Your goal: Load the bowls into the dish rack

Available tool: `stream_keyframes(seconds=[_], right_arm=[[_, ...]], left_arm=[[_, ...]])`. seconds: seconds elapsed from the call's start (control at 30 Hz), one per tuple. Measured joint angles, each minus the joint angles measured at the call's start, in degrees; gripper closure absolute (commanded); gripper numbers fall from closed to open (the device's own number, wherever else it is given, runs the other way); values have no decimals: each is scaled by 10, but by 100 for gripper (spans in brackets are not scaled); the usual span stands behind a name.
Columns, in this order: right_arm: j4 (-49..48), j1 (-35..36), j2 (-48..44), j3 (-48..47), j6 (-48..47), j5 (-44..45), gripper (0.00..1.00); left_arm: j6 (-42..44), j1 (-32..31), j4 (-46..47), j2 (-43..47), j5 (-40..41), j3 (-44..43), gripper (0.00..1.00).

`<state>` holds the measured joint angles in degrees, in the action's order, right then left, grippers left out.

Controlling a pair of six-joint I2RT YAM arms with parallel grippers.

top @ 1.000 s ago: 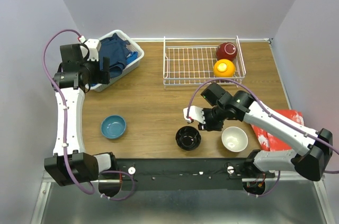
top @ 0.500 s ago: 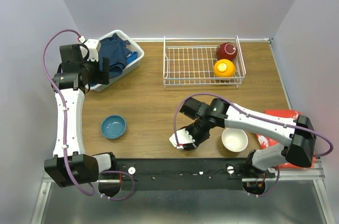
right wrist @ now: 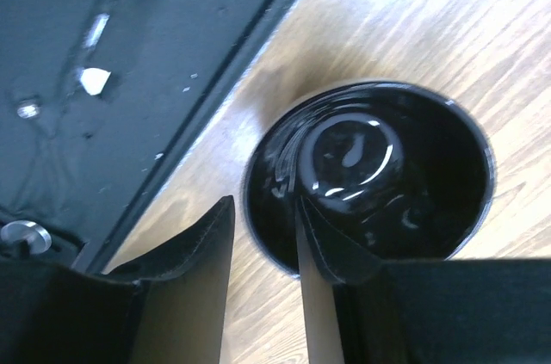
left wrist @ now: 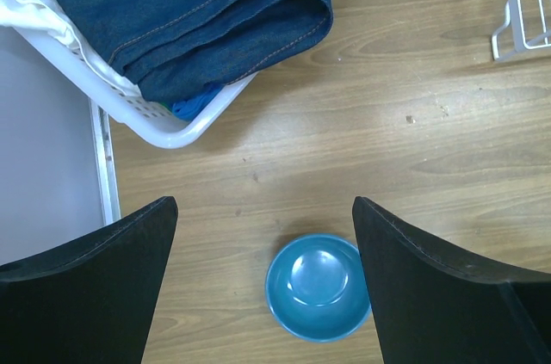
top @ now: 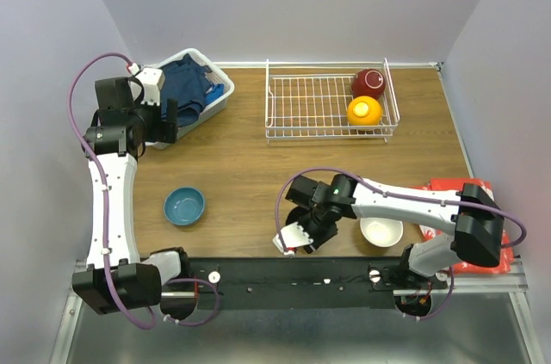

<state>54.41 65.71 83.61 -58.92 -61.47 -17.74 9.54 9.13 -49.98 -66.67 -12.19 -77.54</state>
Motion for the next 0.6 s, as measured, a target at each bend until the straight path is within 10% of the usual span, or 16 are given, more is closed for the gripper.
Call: stream_keyframes(seconds=[0.6], right_arm=[[-34, 31, 30, 12, 11, 32, 72]], left_arm=[[28, 0, -15, 41, -1, 31, 8]])
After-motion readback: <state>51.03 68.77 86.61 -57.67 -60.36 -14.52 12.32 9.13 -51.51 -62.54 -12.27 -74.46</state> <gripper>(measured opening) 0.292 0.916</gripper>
